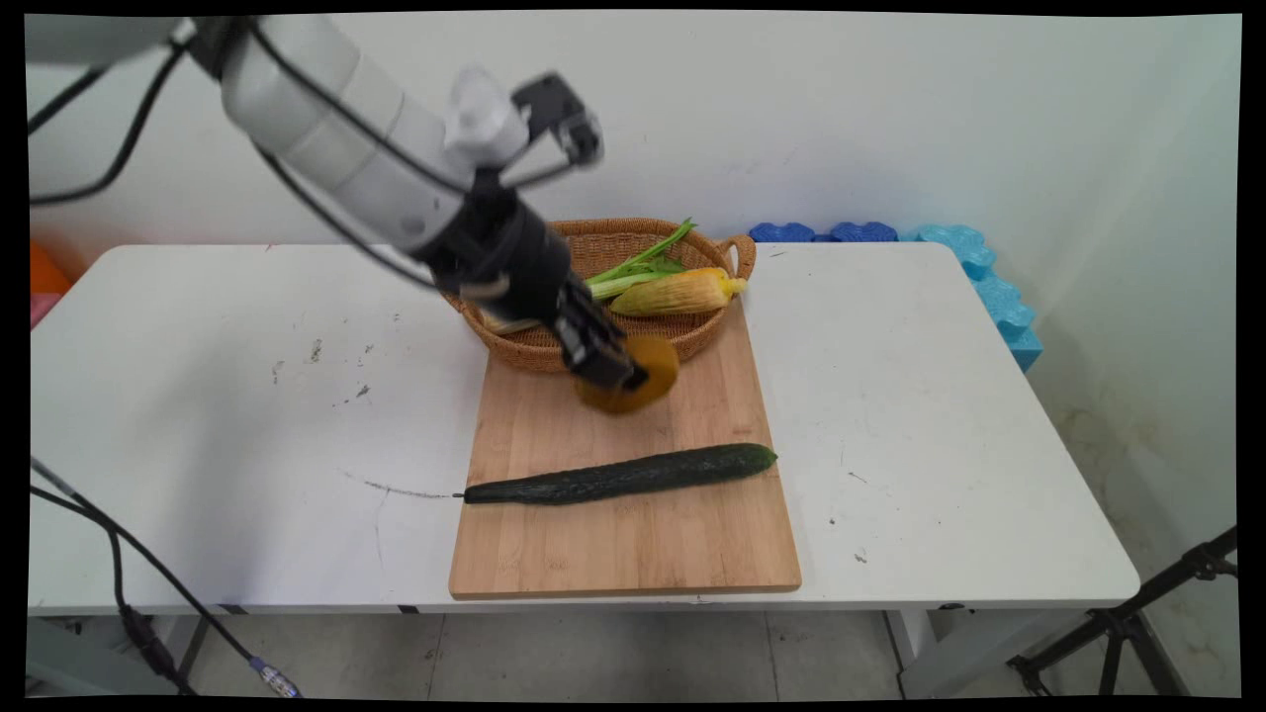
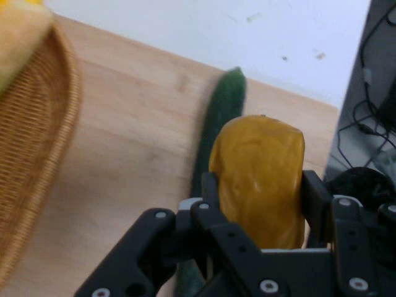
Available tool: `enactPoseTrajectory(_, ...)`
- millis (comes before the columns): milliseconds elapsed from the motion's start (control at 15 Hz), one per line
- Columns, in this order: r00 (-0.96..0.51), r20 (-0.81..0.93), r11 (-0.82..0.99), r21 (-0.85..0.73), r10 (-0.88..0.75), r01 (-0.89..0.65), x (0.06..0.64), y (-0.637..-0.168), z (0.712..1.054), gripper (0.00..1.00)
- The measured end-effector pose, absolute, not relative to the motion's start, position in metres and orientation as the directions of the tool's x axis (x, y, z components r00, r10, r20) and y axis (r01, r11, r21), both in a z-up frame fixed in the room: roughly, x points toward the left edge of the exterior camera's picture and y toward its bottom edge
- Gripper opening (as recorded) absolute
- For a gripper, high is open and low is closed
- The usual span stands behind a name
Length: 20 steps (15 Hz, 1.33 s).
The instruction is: Place the picked object on the cutting board
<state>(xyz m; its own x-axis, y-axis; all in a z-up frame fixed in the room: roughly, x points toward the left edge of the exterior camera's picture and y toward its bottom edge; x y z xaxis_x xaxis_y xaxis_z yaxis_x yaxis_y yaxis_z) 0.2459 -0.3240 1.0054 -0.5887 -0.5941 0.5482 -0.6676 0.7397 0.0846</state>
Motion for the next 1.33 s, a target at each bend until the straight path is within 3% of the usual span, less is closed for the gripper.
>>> enactPoseTrajectory(667, -0.639, 0.495, 0.766, 0.090, -0.589, -0.636, 0.227, -0.285, 0.931, 0.00)
enactPoseTrajectory(1333, -0.666, 0.476, 0.776, 0.058, -0.575, -0.628, 0.218, -0.287, 0.879, 0.00)
